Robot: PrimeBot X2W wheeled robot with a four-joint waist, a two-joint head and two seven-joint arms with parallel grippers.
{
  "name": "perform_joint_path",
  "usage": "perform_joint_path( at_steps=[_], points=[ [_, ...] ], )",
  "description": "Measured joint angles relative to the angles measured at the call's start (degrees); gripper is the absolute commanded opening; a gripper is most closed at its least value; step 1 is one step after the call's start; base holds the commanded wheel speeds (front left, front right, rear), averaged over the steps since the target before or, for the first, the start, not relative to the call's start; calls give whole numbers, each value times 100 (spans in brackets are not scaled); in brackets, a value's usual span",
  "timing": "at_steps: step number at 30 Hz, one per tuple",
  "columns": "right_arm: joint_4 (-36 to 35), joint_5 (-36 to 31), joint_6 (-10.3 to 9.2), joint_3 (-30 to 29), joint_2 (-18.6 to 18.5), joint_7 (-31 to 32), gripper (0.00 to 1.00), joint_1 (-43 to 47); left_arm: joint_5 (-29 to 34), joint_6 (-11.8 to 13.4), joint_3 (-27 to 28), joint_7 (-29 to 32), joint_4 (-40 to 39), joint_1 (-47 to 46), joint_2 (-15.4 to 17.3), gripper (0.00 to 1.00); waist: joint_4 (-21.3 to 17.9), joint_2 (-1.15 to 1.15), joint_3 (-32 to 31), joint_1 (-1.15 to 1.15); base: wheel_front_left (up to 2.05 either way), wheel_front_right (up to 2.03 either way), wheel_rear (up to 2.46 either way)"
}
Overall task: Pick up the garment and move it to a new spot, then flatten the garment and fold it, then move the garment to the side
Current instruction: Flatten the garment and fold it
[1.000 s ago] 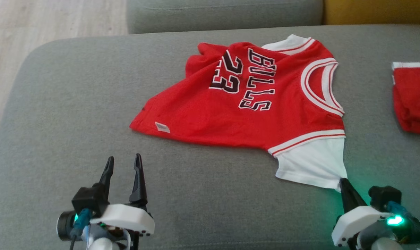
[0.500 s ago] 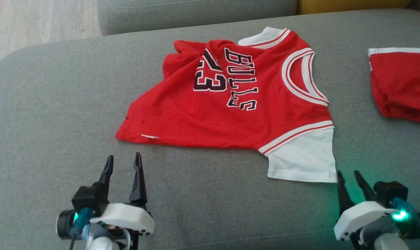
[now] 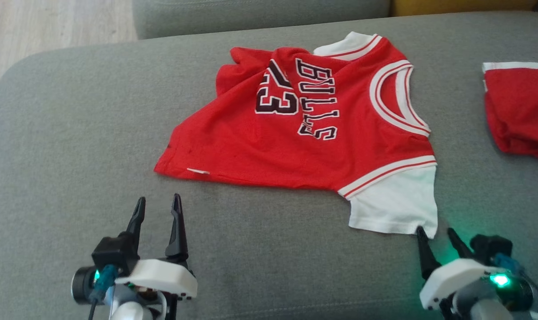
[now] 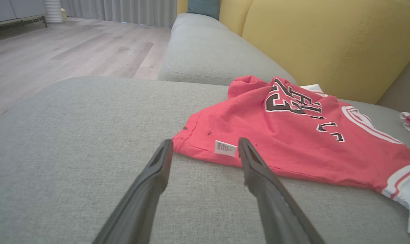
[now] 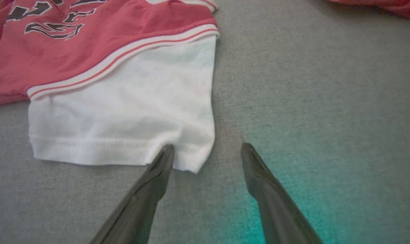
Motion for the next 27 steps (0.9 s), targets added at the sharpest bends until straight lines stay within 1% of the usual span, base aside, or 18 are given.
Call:
perform_joint_path(
  at_steps=[5, 6, 7, 8, 10, 11, 14, 18, 21, 23, 27],
  points=[
    [436, 99, 0, 56, -1, -62, 100, -369, 0, 0, 10, 0, 0, -19, 0, 100, 118, 0, 35, 0, 0, 0, 0],
    [515, 99, 0, 66, -2, -74, 83, -423, 0, 0, 11, 0, 0, -19, 0, 100, 141, 0, 39, 0, 0, 0, 0],
    [583, 111, 0, 75, -4, -84, 53, -470, 0, 0, 12, 0, 0, -19, 0, 100, 160, 0, 42, 0, 0, 0, 0],
    [637, 137, 0, 79, -5, -122, 40, -501, 0, 0, 12, 0, 0, -20, 0, 100, 177, 0, 45, 0, 0, 0, 0],
    [750, 165, 0, 87, -5, -148, 18, -575, 0, 0, 16, 0, 0, -21, 0, 100, 200, 0, 46, 0, 0, 0, 0],
    [792, 174, 0, 90, -5, -155, 0, -610, 0, 0, 18, 0, 0, -21, 0, 100, 204, 0, 45, 0, 0, 0, 0],
    [894, 179, 0, 53, -3, -208, 0, -684, 0, 2, 27, 0, 0, -21, 0, 100, 193, 0, 43, 0, 0, 0, 0],
    [805, -105, 0, -328, 1, -254, 0, -682, -2, -1, 46, 0, 37, -24, 0, 100, 119, 0, 55, 0, 0, 0, 0],
    [530, -369, 0, -654, 1, -233, 0, -666, -45, -35, 45, 0, 196, -51, 0, 100, 55, 0, 79, 0, 0, 0, 0],
    [279, -510, 0, -822, 1, -154, 0, -661, -227, -54, 46, 0, 290, -120, 0, 100, 6, 0, 111, 1, 0, 0, 0],
    [-165, -636, 0, -944, 1, 27, 0, -580, -532, -109, 9, 12, 566, -301, -1, 100, -80, 0, 191, 1, 0, 0, 0]
  ],
)
